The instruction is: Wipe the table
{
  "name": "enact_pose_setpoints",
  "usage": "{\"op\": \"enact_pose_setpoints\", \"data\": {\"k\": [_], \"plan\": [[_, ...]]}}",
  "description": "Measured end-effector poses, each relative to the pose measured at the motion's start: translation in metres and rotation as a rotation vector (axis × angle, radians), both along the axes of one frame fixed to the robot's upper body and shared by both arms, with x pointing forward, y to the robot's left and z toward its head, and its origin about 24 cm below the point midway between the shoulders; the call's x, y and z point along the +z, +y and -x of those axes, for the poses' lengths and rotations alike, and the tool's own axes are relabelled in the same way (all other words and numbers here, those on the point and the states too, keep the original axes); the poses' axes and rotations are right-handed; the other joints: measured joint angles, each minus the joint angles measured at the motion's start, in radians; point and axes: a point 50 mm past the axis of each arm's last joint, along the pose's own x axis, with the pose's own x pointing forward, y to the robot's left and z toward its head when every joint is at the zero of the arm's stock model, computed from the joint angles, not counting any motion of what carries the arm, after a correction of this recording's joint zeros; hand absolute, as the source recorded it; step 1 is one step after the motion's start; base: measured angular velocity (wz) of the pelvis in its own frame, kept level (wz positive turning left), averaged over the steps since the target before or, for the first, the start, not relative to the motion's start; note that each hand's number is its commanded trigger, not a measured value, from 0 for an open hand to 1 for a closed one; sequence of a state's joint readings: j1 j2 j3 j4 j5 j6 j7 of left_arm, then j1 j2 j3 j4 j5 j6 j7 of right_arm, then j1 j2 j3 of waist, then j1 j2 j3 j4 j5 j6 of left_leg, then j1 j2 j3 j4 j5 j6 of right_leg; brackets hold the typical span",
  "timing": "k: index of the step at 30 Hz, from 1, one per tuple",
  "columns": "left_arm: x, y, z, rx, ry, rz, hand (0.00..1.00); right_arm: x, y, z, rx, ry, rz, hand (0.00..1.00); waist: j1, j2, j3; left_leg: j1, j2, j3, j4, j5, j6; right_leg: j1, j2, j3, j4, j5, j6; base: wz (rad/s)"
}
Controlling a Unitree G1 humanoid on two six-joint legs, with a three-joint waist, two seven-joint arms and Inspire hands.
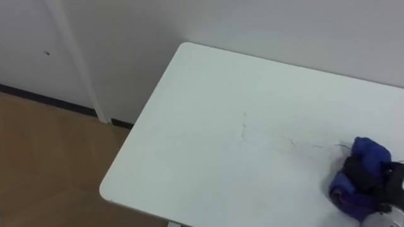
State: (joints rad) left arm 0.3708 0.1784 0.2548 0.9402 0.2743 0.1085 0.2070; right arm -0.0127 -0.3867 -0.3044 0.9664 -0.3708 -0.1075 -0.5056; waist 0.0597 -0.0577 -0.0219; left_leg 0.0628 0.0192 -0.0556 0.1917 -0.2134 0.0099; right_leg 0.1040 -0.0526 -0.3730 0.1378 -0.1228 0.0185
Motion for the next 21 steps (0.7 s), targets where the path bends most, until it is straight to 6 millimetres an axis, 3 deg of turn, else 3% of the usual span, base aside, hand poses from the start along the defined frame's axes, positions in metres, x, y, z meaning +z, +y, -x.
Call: {"op": "enact_pose_setpoints", "data": {"k": [4, 6, 8, 9, 10, 11, 13, 16, 18, 20, 21], "plan": [[-0.002, -0.003, -0.009, -0.028, -0.015, 0.013, 0.0, 0.003, 0.006, -0.012, 0.093, 0.077, 0.063, 1.0, 0.018, -0.006, 0.0044, 0.008, 0.001, 0.02, 0.001, 0.001, -0.002, -0.006, 0.0, 0.021, 0.012, -0.003, -0.006, -0.18], [-0.004, -0.008, -0.022, -0.061, -0.036, 0.027, 0.0, 0.012, 0.022, -0.035, 0.237, 0.125, 0.145, 1.0, 0.067, -0.005, 0.0157, 0.01, 0.007, 0.052, -0.002, 0.004, -0.006, -0.033, 0.003, 0.051, 0.032, -0.004, -0.015, -0.57], [-0.006, -0.011, -0.033, -0.092, -0.048, 0.044, 0.0, 0.024, 0.055, -0.068, 0.467, 0.132, 0.235, 1.0, 0.099, -0.005, 0.0244, -0.003, 0.013, 0.074, -0.003, 0.007, -0.011, -0.065, 0.005, 0.064, 0.048, -0.003, -0.023, -0.49], [-0.007, -0.013, -0.039, -0.103, -0.05, 0.06, 0.0, 0.032, 0.083, -0.093, 0.623, 0.122, 0.285, 1.0, 0.115, -0.007, 0.0306, -0.013, 0.015, 0.08, -0.003, 0.009, -0.014, -0.08, 0.006, 0.068, 0.052, -0.001, -0.028, -0.14], [-0.008, -0.014, -0.042, -0.111, -0.052, 0.065, 0.0, 0.035, 0.098, -0.106, 0.696, 0.12, 0.3, 1.0, 0.121, -0.019, 0.0281, -0.021, 0.015, 0.08, -0.003, 0.012, -0.016, -0.088, 0.007, 0.066, 0.052, -0.001, -0.03, 0.0], [-0.008, -0.016, -0.052, -0.136, -0.065, 0.069, 0.0, 0.045, 0.126, -0.13, 0.809, 0.094, 0.321, 1.0, 0.143, -0.02, 0.0378, -0.038, 0.017, 0.078, -0.003, 0.018, -0.019, -0.102, 0.008, 0.06, 0.051, 0.0, -0.034, 0.17], [-0.008, -0.019, -0.068, -0.176, -0.091, 0.073, 0.0, 0.066, 0.161, -0.163, 0.94, 0.036, 0.335, 1.0, 0.2, -0.032, 0.044, -0.073, 0.02, 0.06, -0.002, 0.032, -0.024, -0.13, 0.009, 0.041, 0.046, 0.006, -0.042, 0.33], [-0.007, -0.017, -0.065, -0.171, -0.084, 0.071, 0.0, 0.075, 0.164, -0.177, 0.949, 0.024, 0.336, 1.0, 0.251, -0.033, 0.0431, -0.092, 0.017, 0.024, 0.005, 0.035, -0.026, -0.131, 0.008, 0.011, 0.042, 0.005, -0.039, 0.51], [-0.008, -0.014, -0.048, -0.171, -0.03, 0.067, 0.0, 0.069, 0.156, -0.173, 0.917, 0.026, 0.312, 1.0, 0.246, -0.032, 0.0429, -0.104, 0.012, -0.004, 0.007, 0.036, -0.026, -0.119, 0.004, -0.021, 0.029, 0.003, -0.037, 0.57], [-0.008, -0.014, -0.036, -0.16, 0.005, 0.076, 0.0, 0.062, 0.148, -0.164, 0.886, 0.004, 0.266, 1.0, 0.239, -0.028, 0.0404, -0.096, 0.009, -0.004, 0.008, 0.036, -0.025, -0.1, 0.001, -0.028, 0.025, 0.002, -0.035, 0.35], [-0.009, -0.014, -0.032, -0.158, 0.014, 0.083, 0.0, 0.054, 0.143, -0.155, 0.861, 0.0, 0.227, 1.0, 0.229, -0.021, 0.0428, -0.085, 0.005, -0.003, 0.007, 0.036, -0.025, -0.083, 0.0, -0.03, 0.011, 0.003, -0.033, 0.35]]}}
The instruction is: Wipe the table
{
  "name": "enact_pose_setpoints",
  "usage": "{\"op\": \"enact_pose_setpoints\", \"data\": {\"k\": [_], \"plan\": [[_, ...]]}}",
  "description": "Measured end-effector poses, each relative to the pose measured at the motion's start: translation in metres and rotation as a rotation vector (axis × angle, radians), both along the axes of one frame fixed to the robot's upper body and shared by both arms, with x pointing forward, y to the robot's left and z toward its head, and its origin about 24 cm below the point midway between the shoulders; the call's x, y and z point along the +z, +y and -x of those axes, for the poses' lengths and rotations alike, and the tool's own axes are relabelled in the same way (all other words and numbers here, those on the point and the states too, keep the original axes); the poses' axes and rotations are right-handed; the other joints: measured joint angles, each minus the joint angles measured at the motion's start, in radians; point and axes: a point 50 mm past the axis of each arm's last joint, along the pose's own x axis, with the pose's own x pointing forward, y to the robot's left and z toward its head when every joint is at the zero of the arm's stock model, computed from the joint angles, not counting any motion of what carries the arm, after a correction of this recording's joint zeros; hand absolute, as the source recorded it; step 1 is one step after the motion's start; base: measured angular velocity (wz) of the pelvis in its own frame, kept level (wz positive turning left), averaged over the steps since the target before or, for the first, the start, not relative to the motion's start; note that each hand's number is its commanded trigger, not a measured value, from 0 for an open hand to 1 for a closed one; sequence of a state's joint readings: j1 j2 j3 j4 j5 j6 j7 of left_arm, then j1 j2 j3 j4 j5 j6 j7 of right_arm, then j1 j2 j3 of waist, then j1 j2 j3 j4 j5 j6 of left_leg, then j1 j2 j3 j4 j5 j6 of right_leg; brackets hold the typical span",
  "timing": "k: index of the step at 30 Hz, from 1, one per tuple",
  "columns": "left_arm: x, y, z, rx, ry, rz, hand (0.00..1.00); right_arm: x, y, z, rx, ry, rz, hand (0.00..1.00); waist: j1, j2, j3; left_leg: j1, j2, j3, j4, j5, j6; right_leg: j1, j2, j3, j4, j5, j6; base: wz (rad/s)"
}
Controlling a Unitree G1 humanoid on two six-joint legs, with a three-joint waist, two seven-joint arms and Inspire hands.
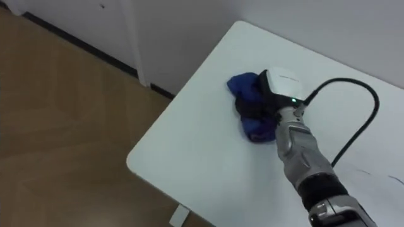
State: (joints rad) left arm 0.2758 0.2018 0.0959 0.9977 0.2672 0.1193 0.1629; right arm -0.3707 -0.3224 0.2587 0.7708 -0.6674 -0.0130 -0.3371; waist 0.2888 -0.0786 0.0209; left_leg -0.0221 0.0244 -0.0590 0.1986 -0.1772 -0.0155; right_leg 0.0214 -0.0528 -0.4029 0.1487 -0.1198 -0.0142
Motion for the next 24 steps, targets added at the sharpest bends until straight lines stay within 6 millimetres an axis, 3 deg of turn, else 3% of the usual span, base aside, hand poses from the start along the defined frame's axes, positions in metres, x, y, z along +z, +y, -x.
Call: {"op": "enact_pose_setpoints", "data": {"k": [2, 4, 7, 9, 10, 15, 17, 20, 23, 24], "plan": [[0.0, 0.001, 0.004, 0.004, 0.005, -0.001, 0.0, -0.013, -0.008, 0.015, -0.048, 0.008, -0.043, 1.0, -0.015, 0.005, -0.0046, 0.019, -0.007, 0.001, -0.005, 0.0, 0.0, 0.029, -0.008, -0.006, -0.007, -0.007, 0.014, 0.33], [0.0, 0.001, 0.002, 0.003, -0.007, -0.001, 0.0, -0.026, -0.021, 0.035, -0.128, 0.011, -0.106, 1.0, -0.046, 0.013, -0.0171, 0.035, -0.014, 0.028, -0.011, -0.001, 0.001, 0.051, -0.018, -0.008, -0.01, -0.015, 0.026, 0.19], [0.001, 0.002, 0.001, 0.012, -0.017, -0.006, 0.0, -0.034, -0.037, 0.05, -0.224, 0.01, -0.155, 1.0, -0.076, 0.025, -0.0222, 0.053, -0.018, 0.05, -0.011, -0.001, 0.002, 0.065, -0.027, -0.002, -0.01, -0.02, 0.037, -0.13], [0.002, 0.003, 0.002, 0.016, -0.02, -0.018, 0.0, -0.043, -0.054, 0.074, -0.328, 0.01, -0.184, 1.0, -0.124, 0.045, -0.035, 0.066, -0.02, 0.067, -0.017, -0.013, 0.026, 0.083, -0.03, 0.005, -0.008, -0.029, 0.05, 0.04], [0.002, 0.004, 0.003, 0.02, -0.022, -0.025, 0.0, -0.048, -0.063, 0.086, -0.385, 0.009, -0.195, 1.0, -0.128, 0.05, -0.0387, 0.076, -0.015, 0.082, -0.025, -0.016, 0.031, 0.087, -0.031, 0.018, -0.002, -0.031, 0.051, -0.12], [0.005, 0.009, 0.003, 0.069, -0.045, -0.045, 0.0, -0.057, -0.091, 0.118, -0.576, 0.005, -0.203, 1.0, -0.181, 0.047, -0.0401, 0.086, -0.02, 0.089, -0.008, -0.022, 0.039, 0.103, -0.036, 0.024, 0.003, -0.031, 0.052, -0.07], [0.005, 0.01, 0.005, 0.076, -0.046, -0.052, 0.0, -0.059, -0.095, 0.125, -0.61, 0.004, -0.198, 1.0, -0.186, 0.046, -0.0404, 0.087, -0.021, 0.088, -0.005, -0.022, 0.04, 0.109, -0.036, 0.025, 0.003, -0.03, 0.053, 0.0], [0.006, 0.008, 0.002, 0.066, -0.063, -0.057, 0.0, -0.056, -0.093, 0.118, -0.609, -0.006, -0.195, 1.0, -0.171, 0.046, -0.0407, 0.087, -0.02, 0.098, -0.002, -0.022, 0.04, 0.101, -0.034, 0.03, 0.005, -0.028, 0.051, -0.09], [0.003, 0.0, 0.001, 0.071, -0.048, -0.042, 0.0, -0.048, -0.084, 0.093, -0.6, 0.002, -0.182, 1.0, -0.142, 0.052, -0.0386, 0.087, -0.012, 0.118, -0.004, -0.022, 0.039, 0.077, -0.028, 0.058, 0.026, -0.024, 0.045, -0.38], [0.001, -0.003, 0.004, 0.062, -0.026, -0.031, 0.0, -0.041, -0.075, 0.076, -0.567, 0.013, -0.181, 1.0, -0.124, 0.053, -0.0383, 0.085, -0.001, 0.143, -0.011, -0.019, 0.035, 0.058, -0.024, 0.075, 0.034, -0.019, 0.037, -0.49]]}}
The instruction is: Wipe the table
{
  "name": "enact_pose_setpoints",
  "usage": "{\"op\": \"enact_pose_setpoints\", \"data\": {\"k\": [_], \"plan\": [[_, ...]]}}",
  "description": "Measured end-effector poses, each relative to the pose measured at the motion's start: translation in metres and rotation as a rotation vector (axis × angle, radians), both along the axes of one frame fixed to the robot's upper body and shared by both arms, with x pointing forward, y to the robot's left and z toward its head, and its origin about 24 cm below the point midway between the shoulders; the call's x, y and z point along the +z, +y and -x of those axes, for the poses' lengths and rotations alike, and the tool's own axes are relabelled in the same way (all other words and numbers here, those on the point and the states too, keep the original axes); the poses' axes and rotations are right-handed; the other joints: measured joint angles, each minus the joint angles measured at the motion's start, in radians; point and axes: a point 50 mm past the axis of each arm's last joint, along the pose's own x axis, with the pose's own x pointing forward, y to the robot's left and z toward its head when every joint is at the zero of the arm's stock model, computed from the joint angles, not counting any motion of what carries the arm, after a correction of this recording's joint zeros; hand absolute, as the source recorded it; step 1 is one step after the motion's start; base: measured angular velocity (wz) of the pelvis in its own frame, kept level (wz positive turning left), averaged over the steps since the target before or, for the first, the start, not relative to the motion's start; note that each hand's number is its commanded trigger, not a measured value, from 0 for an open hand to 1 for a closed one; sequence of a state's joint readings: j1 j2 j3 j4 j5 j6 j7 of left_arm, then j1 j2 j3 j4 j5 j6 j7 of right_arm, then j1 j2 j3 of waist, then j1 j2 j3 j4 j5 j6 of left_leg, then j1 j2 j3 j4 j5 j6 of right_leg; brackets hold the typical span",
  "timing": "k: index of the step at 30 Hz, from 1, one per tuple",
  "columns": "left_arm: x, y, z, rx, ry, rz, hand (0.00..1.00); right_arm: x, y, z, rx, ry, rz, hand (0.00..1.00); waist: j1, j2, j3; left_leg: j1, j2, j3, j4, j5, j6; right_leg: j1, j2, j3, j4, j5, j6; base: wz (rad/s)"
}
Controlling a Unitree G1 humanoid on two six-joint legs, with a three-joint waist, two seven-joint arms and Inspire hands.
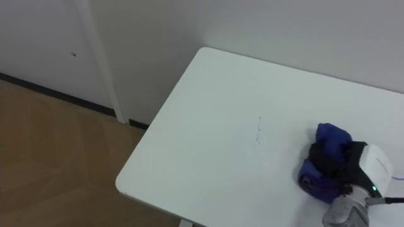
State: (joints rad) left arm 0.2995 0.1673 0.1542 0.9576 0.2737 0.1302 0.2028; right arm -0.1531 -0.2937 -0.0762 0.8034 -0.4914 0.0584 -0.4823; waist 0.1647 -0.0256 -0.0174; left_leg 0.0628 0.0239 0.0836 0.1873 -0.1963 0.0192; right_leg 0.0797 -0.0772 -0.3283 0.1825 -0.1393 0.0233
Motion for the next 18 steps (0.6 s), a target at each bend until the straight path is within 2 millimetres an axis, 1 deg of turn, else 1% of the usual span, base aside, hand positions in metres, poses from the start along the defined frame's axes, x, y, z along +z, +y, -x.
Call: {"op": "enact_pose_setpoints", "data": {"k": [1, 2, 3, 4, 5, 6, 7, 8, 9, 10, 11, 12, 13, 14, 15, 16, 17, 18], "plan": [[-0.001, -0.001, -0.001, -0.002, 0.004, 0.004, 0.0, 0.005, 0.007, -0.011, 0.042, 0.004, 0.005, 1.0, 0.01, -0.001, 0.0018, -0.004, 0.0, 0.012, -0.002, 0.002, -0.002, -0.014, 0.002, 0.003, 0.007, 0.002, -0.004, -0.65], [-0.001, -0.001, -0.003, -0.005, 0.005, 0.007, 0.0, 0.017, 0.029, -0.034, 0.154, -0.008, 0.026, 1.0, 0.033, -0.003, 0.0054, -0.011, 0.008, 0.034, -0.006, 0.005, -0.007, -0.035, 0.009, 0.011, 0.011, 0.008, -0.013, -0.54], [-0.001, -0.002, -0.002, -0.007, 0.01, 0.008, 0.0, 0.032, 0.053, -0.059, 0.276, -0.032, 0.049, 1.0, 0.044, -0.004, 0.0076, -0.017, 0.016, 0.048, -0.006, 0.007, -0.012, -0.049, 0.017, 0.024, 0.012, 0.012, -0.02, -0.45], [-0.001, -0.003, -0.003, -0.012, 0.012, 0.013, 0.0, 0.04, 0.066, -0.071, 0.336, -0.046, 0.058, 1.0, 0.054, -0.002, 0.012, -0.016, 0.019, 0.052, -0.007, 0.008, -0.014, -0.051, 0.02, 0.028, 0.012, 0.014, -0.022, -0.16], [-0.002, -0.005, -0.004, -0.022, 0.015, 0.026, 0.0, 0.056, 0.084, -0.09, 0.423, -0.076, 0.069, 1.0, 0.072, 0.003, 0.0199, -0.016, 0.021, 0.05, -0.01, 0.011, -0.018, -0.053, 0.022, 0.025, 0.012, 0.014, -0.024, 0.04], [-0.003, -0.006, -0.006, -0.033, 0.015, 0.032, 0.0, 0.071, 0.094, -0.104, 0.475, -0.11, 0.091, 1.0, 0.095, 0.005, 0.023, -0.017, 0.022, 0.046, -0.01, 0.013, -0.021, -0.061, 0.024, 0.023, 0.009, 0.012, -0.026, 0.24], [-0.002, -0.005, -0.003, -0.03, 0.021, 0.031, 0.0, 0.082, 0.098, -0.111, 0.506, -0.137, 0.114, 1.0, 0.117, 0.004, 0.024, -0.021, 0.021, 0.034, -0.01, 0.016, -0.022, -0.06, 0.025, 0.012, 0.002, 0.012, -0.027, 0.32], [-0.002, -0.004, 0.0, -0.022, 0.028, 0.03, 0.0, 0.084, 0.098, -0.114, 0.514, -0.146, 0.115, 1.0, 0.12, 0.002, 0.0235, -0.024, 0.02, 0.018, -0.011, 0.017, -0.023, -0.059, 0.023, -0.001, 0.003, 0.011, -0.026, 0.58], [-0.002, -0.003, 0.009, -0.008, 0.047, 0.029, 0.0, 0.086, 0.094, -0.115, 0.512, -0.145, 0.117, 1.0, 0.118, -0.003, 0.0233, -0.029, 0.015, -0.008, -0.012, 0.019, -0.023, -0.049, 0.018, -0.029, 0.002, 0.007, -0.022, 0.58], [-0.002, -0.003, 0.011, -0.006, 0.053, 0.029, 0.0, 0.084, 0.09, -0.114, 0.502, -0.135, 0.119, 1.0, 0.118, -0.006, 0.0239, -0.028, 0.015, -0.016, -0.013, 0.02, -0.023, -0.043, 0.017, -0.038, 0.001, 0.006, -0.02, 0.65], [-0.002, -0.003, 0.021, 0.005, 0.074, 0.029, 0.0, 0.076, 0.081, -0.109, 0.477, -0.097, 0.115, 1.0, 0.118, -0.014, 0.0228, -0.026, 0.014, -0.024, -0.017, 0.022, -0.023, -0.036, 0.015, -0.043, 0.002, 0.004, -0.018, 0.45], [-0.001, -0.002, 0.03, 0.019, 0.097, 0.027, 0.0, 0.063, 0.07, -0.1, 0.443, -0.051, 0.105, 1.0, 0.118, -0.024, 0.0235, -0.025, 0.013, -0.031, -0.016, 0.022, -0.023, -0.028, 0.013, -0.05, 0.0, 0.004, -0.017, 0.36], [0.0, -0.001, 0.034, 0.029, 0.103, 0.026, 0.0, 0.055, 0.062, -0.092, 0.416, -0.024, 0.096, 1.0, 0.117, -0.029, 0.0224, -0.026, 0.013, -0.034, -0.016, 0.022, -0.023, -0.026, 0.012, -0.059, -0.002, 0.004, -0.017, 0.31], [0.0, 0.0, 0.038, 0.039, 0.114, 0.027, 0.0, 0.037, 0.045, -0.073, 0.36, 0.037, 0.069, 1.0, 0.115, -0.036, 0.022, -0.026, 0.014, -0.036, -0.016, 0.022, -0.023, -0.019, 0.006, -0.064, -0.008, 0.004, -0.017, 0.25], [0.0, -0.001, 0.042, 0.042, 0.124, 0.032, 0.0, 0.022, 0.03, -0.053, 0.284, 0.033, 0.006, 1.0, 0.107, -0.037, 0.0225, -0.021, 0.008, -0.035, -0.016, 0.022, -0.023, -0.009, 0.004, -0.067, -0.015, 0.003, -0.016, 0.15], [0.0, -0.002, 0.045, 0.044, 0.13, 0.034, 0.0, 0.017, 0.025, -0.045, 0.252, 0.025, -0.011, 1.0, 0.096, -0.037, 0.022, -0.016, 0.005, -0.031, -0.017, 0.022, -0.023, -0.007, -0.001, -0.065, -0.013, 0.002, -0.014, 0.0], [0.001, -0.001, 0.049, 0.048, 0.137, 0.034, 0.0, 0.012, 0.018, -0.034, 0.211, 0.009, -0.032, 1.0, 0.067, -0.038, 0.0217, -0.009, 0.0, -0.027, -0.018, 0.022, -0.023, 0.0, -0.013, -0.06, -0.012, -0.003, -0.005, 0.0], [0.002, 0.002, 0.05, 0.064, 0.132, 0.026, 0.0, 0.006, 0.009, -0.022, 0.167, 0.004, -0.046, 1.0, 0.032, -0.037, 0.023, -0.001, -0.006, -0.027, -0.018, 0.022, -0.023, 0.011, -0.02, -0.063, -0.013, -0.009, 0.004, 0.06]]}}
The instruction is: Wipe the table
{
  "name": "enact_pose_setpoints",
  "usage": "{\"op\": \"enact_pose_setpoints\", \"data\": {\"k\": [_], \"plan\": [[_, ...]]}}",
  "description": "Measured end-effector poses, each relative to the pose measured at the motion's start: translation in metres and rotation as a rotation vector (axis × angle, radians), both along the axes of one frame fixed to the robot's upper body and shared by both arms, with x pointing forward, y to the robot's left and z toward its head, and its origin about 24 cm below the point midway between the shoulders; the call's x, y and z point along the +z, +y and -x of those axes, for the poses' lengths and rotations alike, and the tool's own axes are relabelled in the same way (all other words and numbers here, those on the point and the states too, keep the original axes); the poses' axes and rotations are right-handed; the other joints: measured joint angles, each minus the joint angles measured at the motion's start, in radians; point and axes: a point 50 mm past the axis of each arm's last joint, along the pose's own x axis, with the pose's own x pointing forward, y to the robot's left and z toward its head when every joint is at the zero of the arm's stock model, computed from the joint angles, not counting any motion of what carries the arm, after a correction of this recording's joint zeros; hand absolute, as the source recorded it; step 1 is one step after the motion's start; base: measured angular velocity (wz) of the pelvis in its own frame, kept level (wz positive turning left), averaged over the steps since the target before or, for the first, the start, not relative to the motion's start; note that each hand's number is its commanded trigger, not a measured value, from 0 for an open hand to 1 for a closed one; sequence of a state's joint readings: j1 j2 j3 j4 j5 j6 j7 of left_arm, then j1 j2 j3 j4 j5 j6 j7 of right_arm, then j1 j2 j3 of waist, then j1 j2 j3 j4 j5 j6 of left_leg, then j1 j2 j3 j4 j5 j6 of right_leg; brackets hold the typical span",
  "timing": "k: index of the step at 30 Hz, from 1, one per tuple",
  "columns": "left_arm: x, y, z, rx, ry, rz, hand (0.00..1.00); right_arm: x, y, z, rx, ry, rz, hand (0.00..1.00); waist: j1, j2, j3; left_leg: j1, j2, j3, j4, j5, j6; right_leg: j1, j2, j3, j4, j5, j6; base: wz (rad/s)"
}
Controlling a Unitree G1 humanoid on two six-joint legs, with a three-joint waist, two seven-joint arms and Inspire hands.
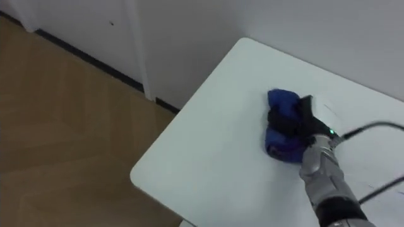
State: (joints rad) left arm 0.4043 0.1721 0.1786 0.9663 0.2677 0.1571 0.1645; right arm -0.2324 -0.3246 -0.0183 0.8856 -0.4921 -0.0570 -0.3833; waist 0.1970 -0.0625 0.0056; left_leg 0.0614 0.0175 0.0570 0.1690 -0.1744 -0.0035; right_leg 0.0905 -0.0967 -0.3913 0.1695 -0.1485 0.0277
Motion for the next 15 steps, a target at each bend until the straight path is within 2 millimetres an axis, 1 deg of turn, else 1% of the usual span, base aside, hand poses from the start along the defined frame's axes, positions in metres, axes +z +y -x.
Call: {"op": "enact_pose_setpoints", "data": {"k": [1, 2, 3, 4, 5, 6, 7, 8, 9, 10, 11, 12, 13, 14, 15], "plan": [[0.001, 0.002, 0.0, 0.014, -0.007, -0.007, 0.0, -0.003, -0.005, 0.007, -0.029, 0.001, -0.01, 1.0, -0.012, -0.002, -0.0014, 0.004, -0.002, 0.002, 0.0, 0.0, 0.0, 0.004, -0.003, -0.002, 0.003, -0.002, 0.003, 0.07], [0.002, 0.006, -0.006, 0.026, -0.038, -0.02, 0.0, -0.009, -0.015, 0.022, -0.097, 0.008, -0.03, 1.0, -0.033, -0.004, -0.004, 0.012, -0.003, 0.018, 0.002, -0.001, 0.001, 0.011, -0.007, -0.003, 0.008, -0.004, 0.007, -0.08], [0.002, 0.009, -0.014, 0.027, -0.067, -0.029, 0.0, -0.014, -0.023, 0.035, -0.152, 0.018, -0.035, 1.0, -0.047, -0.003, -0.0049, 0.02, -0.002, 0.032, 0.013, -0.007, 0.011, 0.01, -0.013, 0.0, 0.034, -0.011, 0.012, -0.22], [0.003, 0.01, -0.021, 0.017, -0.09, -0.033, 0.0, -0.018, -0.028, 0.046, -0.19, 0.028, -0.04, 1.0, -0.059, -0.001, -0.0052, 0.021, -0.001, 0.05, 0.034, -0.015, 0.022, 0.002, -0.025, 0.001, 0.07, -0.021, 0.015, -0.27], [0.002, 0.01, -0.025, 0.009, -0.098, -0.035, 0.0, -0.02, -0.031, 0.051, -0.205, 0.033, -0.039, 1.0, -0.064, 0.001, -0.0069, 0.021, 0.002, 0.054, 0.044, -0.02, 0.028, -0.003, -0.029, 0.002, 0.086, -0.023, 0.016, -0.34], [0.002, 0.01, -0.034, -0.002, -0.125, -0.037, 0.0, -0.023, -0.032, 0.057, -0.223, 0.041, -0.033, 1.0, -0.065, 0.014, -0.0083, 0.019, 0.017, 0.063, 0.066, -0.036, 0.033, -0.014, -0.031, 0.002, 0.129, -0.026, 0.022, -0.5], [0.002, 0.009, -0.044, -0.019, -0.159, -0.043, 0.0, -0.02, -0.033, 0.055, -0.232, 0.03, -0.023, 1.0, -0.057, 0.038, -0.0102, 0.012, 0.046, 0.079, 0.091, -0.078, 0.028, -0.05, -0.046, -0.001, 0.237, -0.052, 0.035, -0.54], [0.003, 0.01, -0.049, -0.027, -0.177, -0.048, 0.0, -0.021, -0.03, 0.055, -0.238, 0.029, -0.022, 1.0, -0.052, 0.04, -0.0091, 0.006, 0.053, 0.091, 0.117, -0.091, 0.027, -0.064, -0.075, 0.001, 0.295, -0.068, 0.036, -0.6], [0.004, 0.011, -0.059, -0.052, -0.202, -0.056, 0.0, -0.023, -0.024, 0.05, -0.251, 0.036, -0.014, 1.0, -0.035, 0.052, -0.009, -0.005, 0.078, 0.106, 0.168, -0.119, 0.02, -0.075, -0.133, 0.01, 0.384, -0.096, 0.037, -0.63], [0.004, 0.013, -0.069, -0.076, -0.218, -0.067, 0.0, -0.023, -0.013, 0.04, -0.249, 0.04, -0.008, 1.0, 0.002, 0.056, -0.0087, -0.018, 0.102, 0.124, 0.198, -0.131, 0.006, -0.084, -0.193, 0.024, 0.422, -0.099, 0.043, -0.72], [0.004, 0.014, -0.073, -0.085, -0.228, -0.073, 0.0, -0.021, -0.008, 0.033, -0.244, 0.039, -0.002, 1.0, 0.024, 0.057, -0.0084, -0.027, 0.115, 0.133, 0.212, -0.136, -0.002, -0.094, -0.219, 0.036, 0.422, -0.097, 0.047, -0.9], [0.005, 0.017, -0.082, -0.097, -0.242, -0.079, 0.0, -0.016, 0.006, 0.014, -0.214, 0.029, -0.007, 1.0, 0.063, 0.058, -0.0077, -0.061, 0.145, 0.133, 0.246, -0.145, -0.02, -0.117, -0.249, 0.06, 0.384, -0.095, 0.051, -0.74], [0.006, 0.018, -0.086, -0.1, -0.244, -0.081, 0.0, -0.012, 0.015, 0.003, -0.188, 0.019, -0.009, 1.0, 0.075, 0.057, -0.0076, -0.085, 0.165, 0.133, 0.264, -0.147, -0.031, -0.124, -0.256, 0.071, 0.356, -0.09, 0.057, -0.63], [0.007, 0.021, -0.097, -0.108, -0.262, -0.084, 0.0, -0.001, 0.033, -0.019, -0.116, -0.008, -0.001, 1.0, 0.09, 0.057, -0.0076, -0.132, 0.203, 0.12, 0.289, -0.141, -0.058, -0.129, -0.262, 0.079, 0.285, -0.07, 0.069, -0.17], [0.009, 0.022, -0.107, -0.129, -0.279, -0.083, 0.0, 0.013, 0.048, -0.041, -0.027, -0.036, 0.002, 1.0, 0.097, 0.053, -0.0067, -0.178, 0.228, 0.091, 0.295, -0.121, -0.088, -0.127, -0.27, 0.064, 0.208, -0.037, 0.08, 0.0]]}}
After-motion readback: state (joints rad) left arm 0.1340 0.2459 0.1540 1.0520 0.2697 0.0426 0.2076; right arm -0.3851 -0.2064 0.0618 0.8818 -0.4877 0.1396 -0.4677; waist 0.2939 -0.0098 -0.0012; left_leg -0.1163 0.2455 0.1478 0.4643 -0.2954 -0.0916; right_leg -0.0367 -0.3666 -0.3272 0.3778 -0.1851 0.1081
